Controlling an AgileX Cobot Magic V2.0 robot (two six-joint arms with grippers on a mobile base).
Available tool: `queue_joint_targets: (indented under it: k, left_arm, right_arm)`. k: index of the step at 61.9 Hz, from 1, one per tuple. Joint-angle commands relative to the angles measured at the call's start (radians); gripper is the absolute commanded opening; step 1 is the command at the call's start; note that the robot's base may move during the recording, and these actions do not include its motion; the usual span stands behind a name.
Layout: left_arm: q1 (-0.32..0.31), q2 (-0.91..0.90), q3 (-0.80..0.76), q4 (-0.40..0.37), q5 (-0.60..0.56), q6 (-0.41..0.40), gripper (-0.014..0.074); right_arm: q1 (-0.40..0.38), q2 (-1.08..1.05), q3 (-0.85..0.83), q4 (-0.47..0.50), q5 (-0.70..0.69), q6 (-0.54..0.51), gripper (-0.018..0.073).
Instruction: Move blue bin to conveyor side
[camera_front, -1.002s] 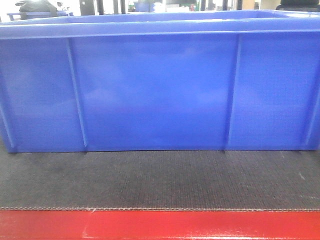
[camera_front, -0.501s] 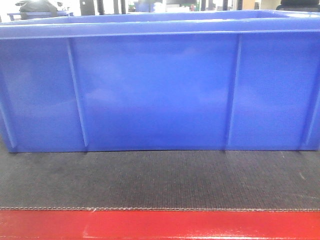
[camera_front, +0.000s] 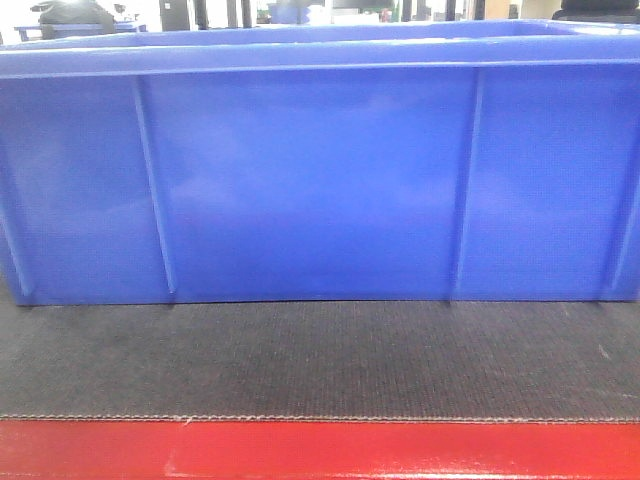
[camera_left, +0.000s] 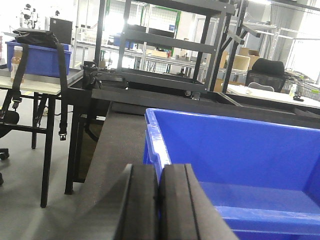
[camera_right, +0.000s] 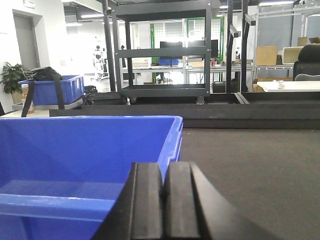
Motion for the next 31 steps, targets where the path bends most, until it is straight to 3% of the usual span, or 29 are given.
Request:
queue_joint_targets:
  k: [1,16,31]
  left_arm:
    - [0.004,-0.004,0.003,-0.004,-0.021,-0.007,-0.001]
    - [0.004,-0.004,0.003,-0.004,-0.021,-0.007,-0.001]
    - [0.004,-0.004,0.003,-0.004,-0.021,-0.007,-0.001]
  right_arm:
    - [-0.004,-0.003,0.003,-0.003,-0.024,-0.007,-0.0081]
    - [-0.011,-0.006,0.025,-0.003,-0.039,-0.007,-0.0081]
    - [-0.106,-0.128,0.105,0.004,-0.032,-0.011,-0.0081]
